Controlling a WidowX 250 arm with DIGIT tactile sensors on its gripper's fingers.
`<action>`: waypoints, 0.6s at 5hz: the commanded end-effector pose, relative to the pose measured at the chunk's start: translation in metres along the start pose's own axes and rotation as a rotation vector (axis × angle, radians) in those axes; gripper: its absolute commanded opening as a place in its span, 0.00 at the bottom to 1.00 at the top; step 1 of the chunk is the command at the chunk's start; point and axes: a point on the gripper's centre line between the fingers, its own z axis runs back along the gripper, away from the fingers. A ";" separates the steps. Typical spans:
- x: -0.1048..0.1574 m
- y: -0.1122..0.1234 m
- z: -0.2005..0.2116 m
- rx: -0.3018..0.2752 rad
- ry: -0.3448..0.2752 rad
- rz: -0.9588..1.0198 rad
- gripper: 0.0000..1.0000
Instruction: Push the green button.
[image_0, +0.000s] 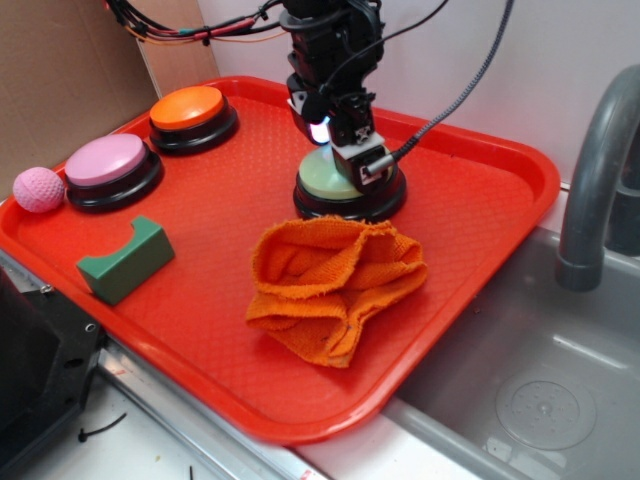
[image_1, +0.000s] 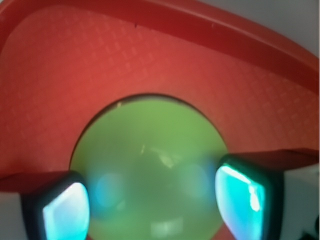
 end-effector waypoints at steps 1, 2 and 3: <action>0.007 0.008 0.055 0.067 -0.138 0.015 1.00; 0.006 0.008 0.063 0.080 -0.150 0.018 1.00; 0.010 0.008 0.048 0.049 -0.123 0.006 1.00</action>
